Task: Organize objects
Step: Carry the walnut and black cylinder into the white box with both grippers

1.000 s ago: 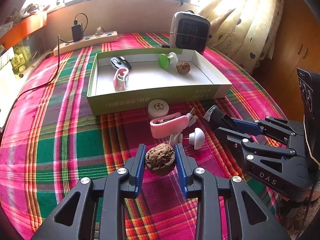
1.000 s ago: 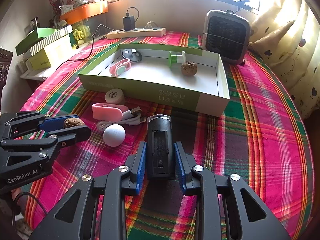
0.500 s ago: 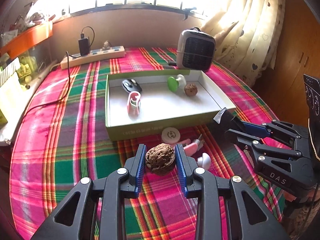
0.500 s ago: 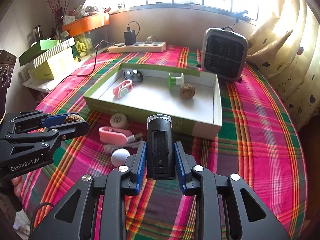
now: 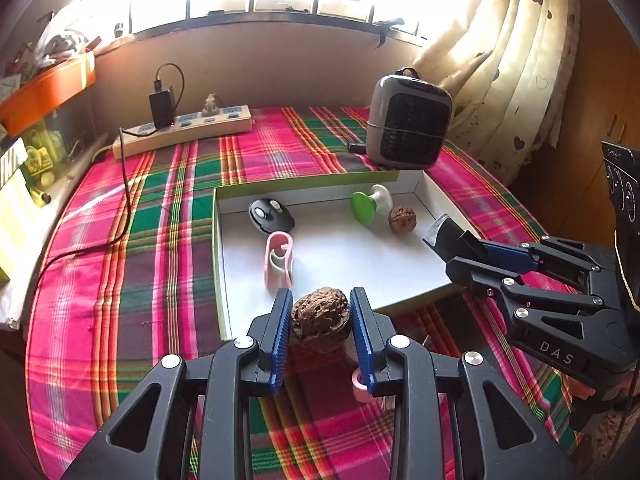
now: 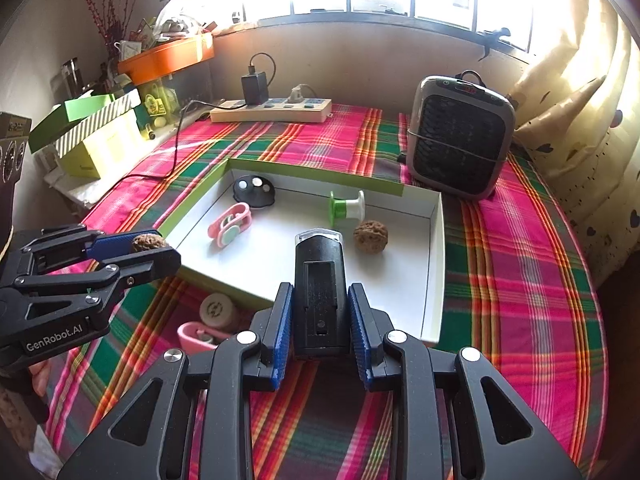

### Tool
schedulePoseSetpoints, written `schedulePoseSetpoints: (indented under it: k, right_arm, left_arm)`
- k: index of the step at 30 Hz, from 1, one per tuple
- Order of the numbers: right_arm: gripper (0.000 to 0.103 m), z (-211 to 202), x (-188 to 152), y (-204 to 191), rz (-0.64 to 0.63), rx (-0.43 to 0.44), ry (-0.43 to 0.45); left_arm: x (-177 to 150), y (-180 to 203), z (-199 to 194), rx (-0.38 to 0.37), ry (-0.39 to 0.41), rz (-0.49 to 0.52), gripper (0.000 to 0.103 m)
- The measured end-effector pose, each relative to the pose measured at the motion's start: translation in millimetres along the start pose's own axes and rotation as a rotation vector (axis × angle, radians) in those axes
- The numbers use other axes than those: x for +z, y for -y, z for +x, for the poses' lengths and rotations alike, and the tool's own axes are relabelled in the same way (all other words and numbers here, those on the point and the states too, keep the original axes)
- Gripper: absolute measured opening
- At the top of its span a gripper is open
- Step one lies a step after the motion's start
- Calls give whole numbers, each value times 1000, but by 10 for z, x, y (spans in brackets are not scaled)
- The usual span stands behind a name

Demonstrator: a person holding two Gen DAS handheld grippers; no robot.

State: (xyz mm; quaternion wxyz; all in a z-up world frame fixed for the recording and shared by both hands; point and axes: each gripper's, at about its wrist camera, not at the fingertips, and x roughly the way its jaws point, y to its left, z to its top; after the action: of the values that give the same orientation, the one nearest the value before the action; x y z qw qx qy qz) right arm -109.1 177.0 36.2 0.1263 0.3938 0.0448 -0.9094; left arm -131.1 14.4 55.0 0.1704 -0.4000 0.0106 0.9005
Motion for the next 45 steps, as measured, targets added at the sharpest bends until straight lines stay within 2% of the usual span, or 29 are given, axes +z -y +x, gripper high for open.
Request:
schedulePoseSetpoints:
  k: [5, 13, 25, 45]
  right_arm:
    - [29, 96, 70, 137, 12, -23, -20]
    - [29, 303, 110, 279, 10, 35, -88]
    - [28, 517, 143, 346, -17, 32, -143]
    - [28, 614, 151, 311, -55, 8, -146]
  left_arm:
    - [167, 42, 163, -15, -7, 16, 27]
    - [398, 59, 455, -23, -39, 29, 27]
    - [473, 100, 801, -17, -97, 47, 27]
    - [491, 140, 1051, 7, -138, 65, 27]
